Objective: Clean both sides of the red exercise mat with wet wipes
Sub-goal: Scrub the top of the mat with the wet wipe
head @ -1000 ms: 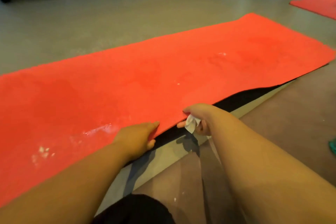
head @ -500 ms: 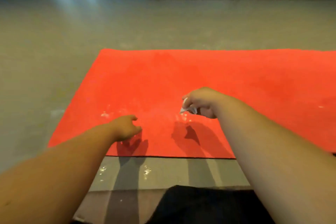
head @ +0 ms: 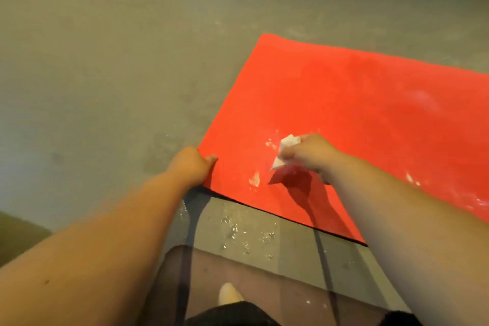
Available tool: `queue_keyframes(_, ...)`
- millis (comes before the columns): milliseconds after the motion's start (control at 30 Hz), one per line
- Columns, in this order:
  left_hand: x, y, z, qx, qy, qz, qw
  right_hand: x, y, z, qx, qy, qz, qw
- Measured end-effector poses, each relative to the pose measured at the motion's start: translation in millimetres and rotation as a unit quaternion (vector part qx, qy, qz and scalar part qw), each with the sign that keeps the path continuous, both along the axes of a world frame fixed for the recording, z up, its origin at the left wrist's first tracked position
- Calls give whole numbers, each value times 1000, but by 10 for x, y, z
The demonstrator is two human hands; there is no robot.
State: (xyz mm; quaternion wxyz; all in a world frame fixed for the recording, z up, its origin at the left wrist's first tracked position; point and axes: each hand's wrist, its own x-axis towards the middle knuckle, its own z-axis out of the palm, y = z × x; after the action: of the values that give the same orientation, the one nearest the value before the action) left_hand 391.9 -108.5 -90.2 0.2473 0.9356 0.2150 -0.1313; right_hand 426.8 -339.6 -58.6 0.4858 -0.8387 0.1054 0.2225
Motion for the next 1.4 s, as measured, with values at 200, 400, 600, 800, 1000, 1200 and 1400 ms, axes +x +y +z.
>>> queue_keyframes(200,-152,5,376,-187,-5,19,982,-218,180,152,32,-5,-17,999)
queue_keyframes(400,-658,5,673,-198,87,-2,976,-621,138,418,35,-64,-15,997)
queue_keyframes(600,-1326,119,458,-157,100,0,982,-878,85,413,35,-56,-13,998)
queue_keyframes(800,-1314,209,298,-54,167,-28,984,-959,75,224,35,-6,-24,999)
queue_keyframes(1000,-724,116,30,58,16,-46,997,-629,115,-38,33,-60,-58,996)
queue_keyframes(1200,41,125,-292,77,-110,-149,980,132,199,-278,-59,-162,-25,985)
queue_keyframes(1400,650,175,-363,-1,-116,-24,993,1113,430,-425,-104,-257,-16,961)
